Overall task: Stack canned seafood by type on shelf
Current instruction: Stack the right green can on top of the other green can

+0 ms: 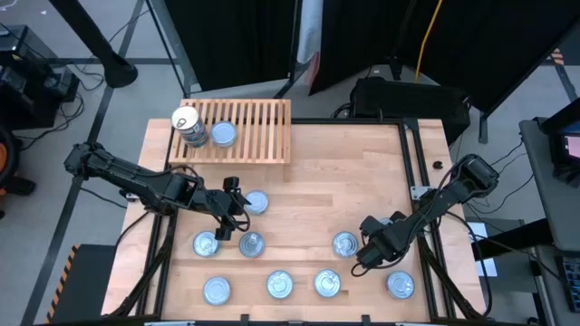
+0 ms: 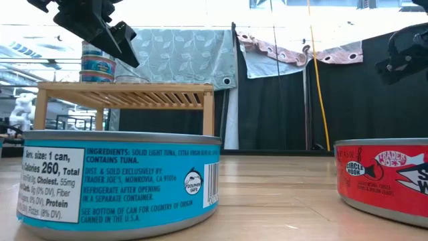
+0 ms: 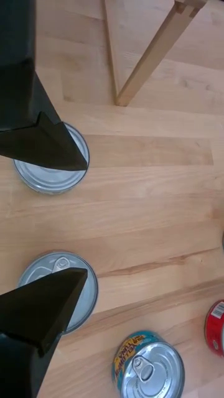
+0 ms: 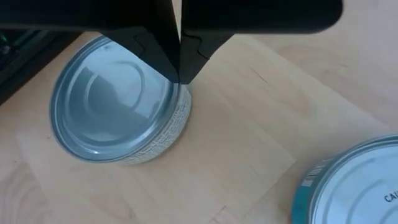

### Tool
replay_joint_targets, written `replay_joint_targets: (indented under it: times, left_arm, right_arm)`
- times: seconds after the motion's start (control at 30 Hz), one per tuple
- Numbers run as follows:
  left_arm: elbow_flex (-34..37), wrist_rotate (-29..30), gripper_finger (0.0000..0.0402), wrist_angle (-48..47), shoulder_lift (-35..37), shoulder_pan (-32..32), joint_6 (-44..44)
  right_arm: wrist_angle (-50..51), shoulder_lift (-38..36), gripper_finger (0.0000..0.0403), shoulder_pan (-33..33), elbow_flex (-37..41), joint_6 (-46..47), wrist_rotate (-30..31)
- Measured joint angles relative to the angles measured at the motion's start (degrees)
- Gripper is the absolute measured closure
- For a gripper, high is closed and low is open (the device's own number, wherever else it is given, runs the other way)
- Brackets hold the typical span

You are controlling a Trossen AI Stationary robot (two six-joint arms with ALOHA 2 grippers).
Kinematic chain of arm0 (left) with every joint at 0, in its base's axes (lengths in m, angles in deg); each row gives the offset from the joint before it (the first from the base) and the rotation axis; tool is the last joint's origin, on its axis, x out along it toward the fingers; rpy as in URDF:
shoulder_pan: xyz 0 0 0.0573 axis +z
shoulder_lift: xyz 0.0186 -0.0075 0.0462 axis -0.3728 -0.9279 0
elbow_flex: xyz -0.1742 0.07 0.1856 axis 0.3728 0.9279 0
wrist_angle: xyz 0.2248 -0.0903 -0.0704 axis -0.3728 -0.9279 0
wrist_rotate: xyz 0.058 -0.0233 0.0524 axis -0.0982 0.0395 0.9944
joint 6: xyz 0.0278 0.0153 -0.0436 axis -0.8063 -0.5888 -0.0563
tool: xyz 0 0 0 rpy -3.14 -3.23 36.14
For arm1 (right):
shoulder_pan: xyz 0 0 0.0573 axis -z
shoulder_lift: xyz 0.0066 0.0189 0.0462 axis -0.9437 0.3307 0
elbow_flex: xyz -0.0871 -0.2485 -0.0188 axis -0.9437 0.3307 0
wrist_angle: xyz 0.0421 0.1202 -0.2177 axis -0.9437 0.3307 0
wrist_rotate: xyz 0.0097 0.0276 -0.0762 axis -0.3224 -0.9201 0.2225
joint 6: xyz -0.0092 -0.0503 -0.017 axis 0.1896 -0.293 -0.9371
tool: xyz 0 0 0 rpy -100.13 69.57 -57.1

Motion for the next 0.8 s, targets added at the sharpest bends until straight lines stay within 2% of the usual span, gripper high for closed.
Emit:
replay_joint_targets:
  times: [0.37,0.47,0.7,0.8]
  left_arm:
    - [0.02,0.00,0.0128,0.00,-0.02,0.00,0.02]
    - [0.01,0.00,0.0128,-0.04,-0.01,0.00,0.02]
    - [0.01,-0.01,0.0128,-0.26,-0.02,0.00,0.02]
    - [0.00,-0.02,0.0128,-0.27,0.00,0.00,0.01]
  right_arm:
    - [-5.06,1.21,0.0403,-0.10,0.08,0.13,0.22]
    - [-8.74,2.20,0.0403,-0.84,0.06,1.13,3.10]
    - [-17.21,8.36,0.0403,-2.75,-0.43,3.00,3.86]
    - [-15.66,9.65,0.0403,-3.54,-1.85,4.15,5.32]
